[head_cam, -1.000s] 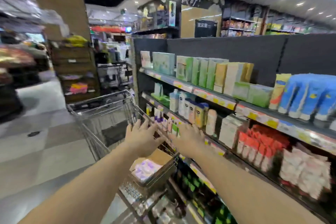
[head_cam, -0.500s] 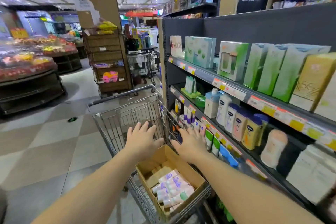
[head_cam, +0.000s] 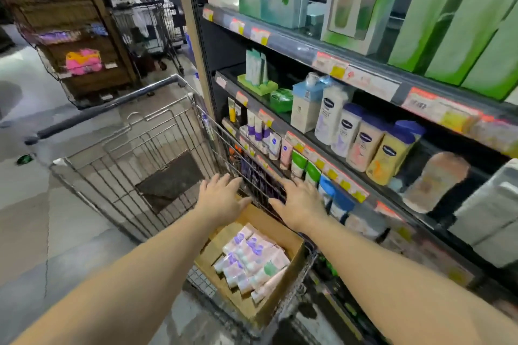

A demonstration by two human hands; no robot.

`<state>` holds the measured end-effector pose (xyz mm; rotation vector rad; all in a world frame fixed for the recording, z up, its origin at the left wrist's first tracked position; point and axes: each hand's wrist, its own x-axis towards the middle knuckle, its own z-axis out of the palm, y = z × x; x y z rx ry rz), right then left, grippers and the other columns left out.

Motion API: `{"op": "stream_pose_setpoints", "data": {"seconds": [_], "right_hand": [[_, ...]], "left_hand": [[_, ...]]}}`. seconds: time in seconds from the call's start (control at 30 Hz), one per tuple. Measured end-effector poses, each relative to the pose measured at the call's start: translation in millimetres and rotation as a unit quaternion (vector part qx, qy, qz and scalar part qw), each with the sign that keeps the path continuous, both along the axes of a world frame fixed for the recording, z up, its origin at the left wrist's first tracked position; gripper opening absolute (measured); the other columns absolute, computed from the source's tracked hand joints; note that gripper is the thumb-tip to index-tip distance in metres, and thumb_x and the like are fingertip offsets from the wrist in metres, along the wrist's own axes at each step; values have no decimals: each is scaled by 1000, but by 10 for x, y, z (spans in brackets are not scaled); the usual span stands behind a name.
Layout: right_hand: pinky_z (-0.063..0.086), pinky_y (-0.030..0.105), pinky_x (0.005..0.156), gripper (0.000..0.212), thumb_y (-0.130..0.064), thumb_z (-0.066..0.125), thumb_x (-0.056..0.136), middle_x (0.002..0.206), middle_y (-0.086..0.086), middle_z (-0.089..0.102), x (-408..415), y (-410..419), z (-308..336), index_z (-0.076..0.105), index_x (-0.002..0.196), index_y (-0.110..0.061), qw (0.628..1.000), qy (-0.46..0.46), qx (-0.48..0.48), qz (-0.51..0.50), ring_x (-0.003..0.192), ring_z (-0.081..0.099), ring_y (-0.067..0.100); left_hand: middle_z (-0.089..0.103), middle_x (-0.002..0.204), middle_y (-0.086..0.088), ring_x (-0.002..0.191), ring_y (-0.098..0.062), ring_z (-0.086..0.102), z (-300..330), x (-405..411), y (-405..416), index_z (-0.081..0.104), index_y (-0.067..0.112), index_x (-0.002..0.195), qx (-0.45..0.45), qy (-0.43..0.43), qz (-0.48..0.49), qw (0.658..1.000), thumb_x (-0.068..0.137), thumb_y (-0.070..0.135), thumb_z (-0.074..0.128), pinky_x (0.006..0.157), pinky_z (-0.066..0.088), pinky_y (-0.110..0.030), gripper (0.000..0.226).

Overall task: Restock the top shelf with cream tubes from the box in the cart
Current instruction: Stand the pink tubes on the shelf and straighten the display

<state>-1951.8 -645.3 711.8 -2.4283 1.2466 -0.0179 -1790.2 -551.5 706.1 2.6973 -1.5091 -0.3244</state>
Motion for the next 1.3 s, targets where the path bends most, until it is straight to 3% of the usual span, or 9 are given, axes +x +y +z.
{"op": "stream_pose_setpoints", "data": {"seconds": [0.27,0.4,0.5,0.6,0.77,0.83,0.93,1.1,1.3], "right_hand": [[36,40,109,61,-56,53,89,140,6,49,270,-142,-619,43,140,-24,988,53,48,-140,133,40,28],[36,40,109,58,-50,55,91,140,3,49,303,-43,-1028,44,140,-23,977,64,93,-180,133,40,27],[39,43,106,53,-54,54,87,133,-3,52,289,59,-1390,47,135,-30,967,77,134,-201,133,42,25],[38,45,107,55,-53,53,89,138,-3,49,304,35,-1693,44,138,-30,962,75,153,-215,134,40,25],[28,31,113,57,-35,61,93,146,1,42,351,-67,-2121,39,144,-21,966,63,145,-204,136,34,22],[29,31,112,57,-30,64,92,146,0,43,366,-73,-2260,41,144,-22,965,47,149,-211,136,35,21],[29,29,109,56,-25,64,91,144,0,46,349,-27,-2407,44,143,-23,964,49,163,-205,133,37,21],[33,32,105,51,-21,62,91,138,-1,51,307,68,-2529,47,139,-24,961,52,171,-211,128,41,24],[33,32,106,51,-24,63,92,138,-2,50,312,131,-2547,46,140,-24,960,45,176,-211,130,38,22]], "left_hand": [[29,157,-2,144,-27,25,-967,597,-437,30,28,148,101,39,-160,981,91,64,42,116,23,-47,69],[42,148,-1,134,-27,38,-1597,601,-487,37,27,142,133,68,-234,961,87,67,43,106,35,-45,68],[46,144,-2,132,-27,40,-2042,468,-471,39,24,142,152,102,-272,945,88,62,48,106,35,-40,67],[49,141,-6,130,-28,41,-2488,366,-487,38,21,144,171,163,-251,939,88,56,53,105,36,-36,68],[55,132,-8,121,-28,50,-3119,234,-437,44,17,139,210,256,-174,927,94,41,46,97,43,-34,51],[61,120,-7,113,-27,57,-3285,160,-395,56,14,121,219,288,-161,918,90,33,52,88,45,-29,36],[66,92,-7,91,-27,63,-3367,9,-316,59,13,88,196,319,-126,919,81,30,58,71,49,-34,19],[66,97,-6,91,-30,64,-3343,-247,-212,61,16,90,143,259,-49,954,83,41,52,73,51,-36,27],[66,97,-11,90,-31,63,-3366,-229,-315,64,12,92,176,236,-49,954,85,36,52,68,45,-34,28]]}}
